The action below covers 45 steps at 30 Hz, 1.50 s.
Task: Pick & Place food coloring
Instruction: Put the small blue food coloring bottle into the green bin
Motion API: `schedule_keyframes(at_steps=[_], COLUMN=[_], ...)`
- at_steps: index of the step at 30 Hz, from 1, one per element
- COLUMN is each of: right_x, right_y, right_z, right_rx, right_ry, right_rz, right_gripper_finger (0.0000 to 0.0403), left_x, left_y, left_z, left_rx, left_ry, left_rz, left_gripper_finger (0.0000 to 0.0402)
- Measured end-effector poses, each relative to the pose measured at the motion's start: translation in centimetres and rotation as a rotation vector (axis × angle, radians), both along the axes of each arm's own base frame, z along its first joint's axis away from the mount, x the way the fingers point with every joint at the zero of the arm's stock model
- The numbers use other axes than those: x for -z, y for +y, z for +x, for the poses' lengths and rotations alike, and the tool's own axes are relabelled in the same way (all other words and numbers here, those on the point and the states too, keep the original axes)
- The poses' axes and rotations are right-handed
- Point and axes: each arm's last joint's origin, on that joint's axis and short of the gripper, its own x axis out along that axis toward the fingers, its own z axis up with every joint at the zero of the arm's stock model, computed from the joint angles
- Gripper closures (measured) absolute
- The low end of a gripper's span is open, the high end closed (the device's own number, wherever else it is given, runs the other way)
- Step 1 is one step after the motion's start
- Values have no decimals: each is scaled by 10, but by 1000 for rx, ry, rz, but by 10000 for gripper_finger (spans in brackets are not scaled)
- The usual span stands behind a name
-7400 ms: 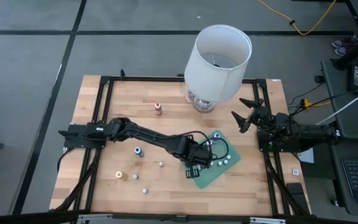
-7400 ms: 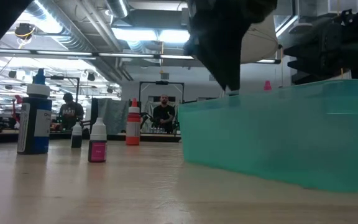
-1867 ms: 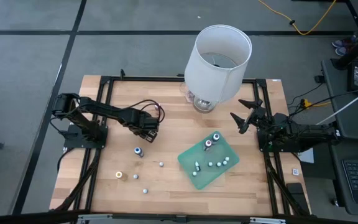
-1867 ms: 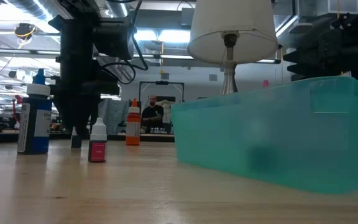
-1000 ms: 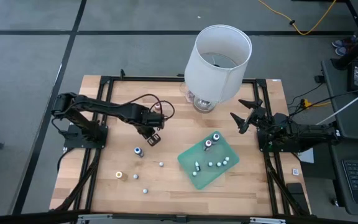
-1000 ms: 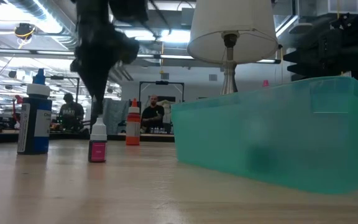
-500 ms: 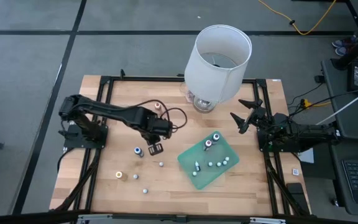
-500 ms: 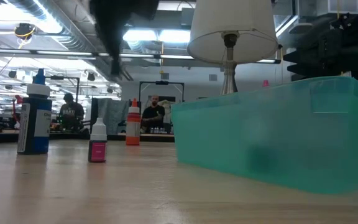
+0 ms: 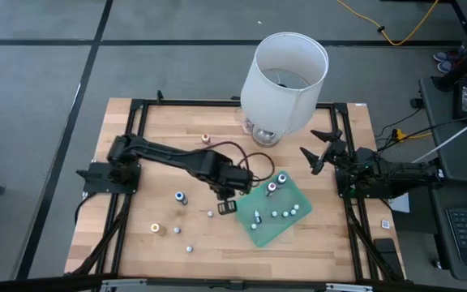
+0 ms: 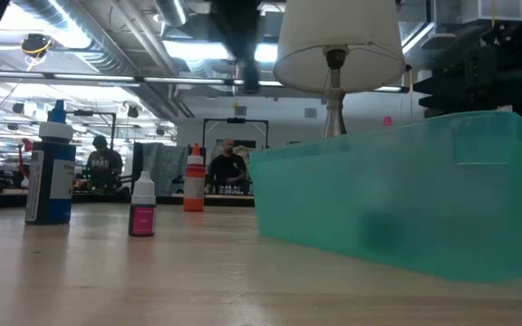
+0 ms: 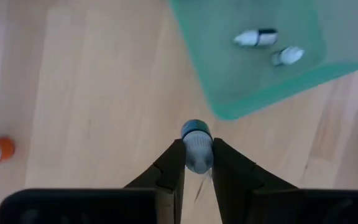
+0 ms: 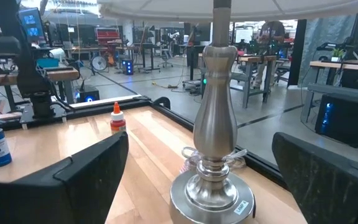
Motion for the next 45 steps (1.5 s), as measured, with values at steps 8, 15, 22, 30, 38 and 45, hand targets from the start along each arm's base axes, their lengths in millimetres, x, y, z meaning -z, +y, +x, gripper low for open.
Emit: schedule_keyframes(at_steps=[8,15,22,30,38,45], right_x=[2,2,2,2,2,2], right_y=[0,0,0,0,0,0], right_z=[0,0,0,0,0,0], right_rx=[0,0,0,0,0,0], right_ry=[18,20,20,20,20,20], right_rz=[0,0,0,0,0,0], right_gripper_finger=[6,6,6,6,6,6], left_x=[4,15,33,61,92,114], left_y=[-20,-40,-59,-69,-72,-73], left_z=[30,46,55,66,74,79], left_rx=[66,116,178,223,267,282], left_ry=[-43,-60,-56,-32,34,66], left_rz=[-3,-5,11,45,77,106], left_gripper_finger=[343,343,343,343,343,343])
